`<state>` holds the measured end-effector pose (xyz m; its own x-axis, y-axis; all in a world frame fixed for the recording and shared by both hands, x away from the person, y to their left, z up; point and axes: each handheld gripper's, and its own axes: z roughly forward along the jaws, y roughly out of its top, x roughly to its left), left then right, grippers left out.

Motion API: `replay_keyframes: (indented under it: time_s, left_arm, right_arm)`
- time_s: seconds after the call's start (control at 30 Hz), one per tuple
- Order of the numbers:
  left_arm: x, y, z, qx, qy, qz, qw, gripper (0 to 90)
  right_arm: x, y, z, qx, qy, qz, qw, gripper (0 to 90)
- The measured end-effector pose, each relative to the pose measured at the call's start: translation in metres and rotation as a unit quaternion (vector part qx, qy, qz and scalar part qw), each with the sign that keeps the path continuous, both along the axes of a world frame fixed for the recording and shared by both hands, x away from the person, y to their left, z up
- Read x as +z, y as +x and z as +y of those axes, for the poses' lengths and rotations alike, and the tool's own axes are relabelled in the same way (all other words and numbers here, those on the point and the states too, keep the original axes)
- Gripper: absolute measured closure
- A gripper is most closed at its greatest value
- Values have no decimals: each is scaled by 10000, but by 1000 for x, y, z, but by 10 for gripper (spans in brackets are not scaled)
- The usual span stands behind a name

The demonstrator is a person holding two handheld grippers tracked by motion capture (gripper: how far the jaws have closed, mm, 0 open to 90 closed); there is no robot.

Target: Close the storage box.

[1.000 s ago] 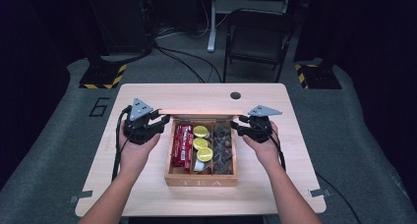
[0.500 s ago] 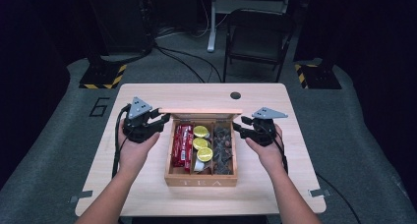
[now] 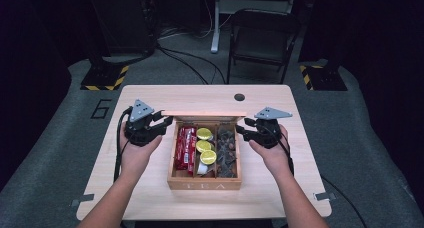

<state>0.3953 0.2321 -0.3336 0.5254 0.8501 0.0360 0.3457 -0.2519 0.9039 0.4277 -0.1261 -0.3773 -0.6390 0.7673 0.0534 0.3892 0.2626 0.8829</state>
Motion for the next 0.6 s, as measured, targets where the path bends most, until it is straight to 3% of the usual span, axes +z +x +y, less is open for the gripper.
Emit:
replay_keyframes:
  time_s: [0.6]
  left_arm:
    - [-7, -12, 1, -122, 168, 17, 9998, 620]
  right_arm:
    - [21, -26, -1, 194, -85, -292, 9993, 481]
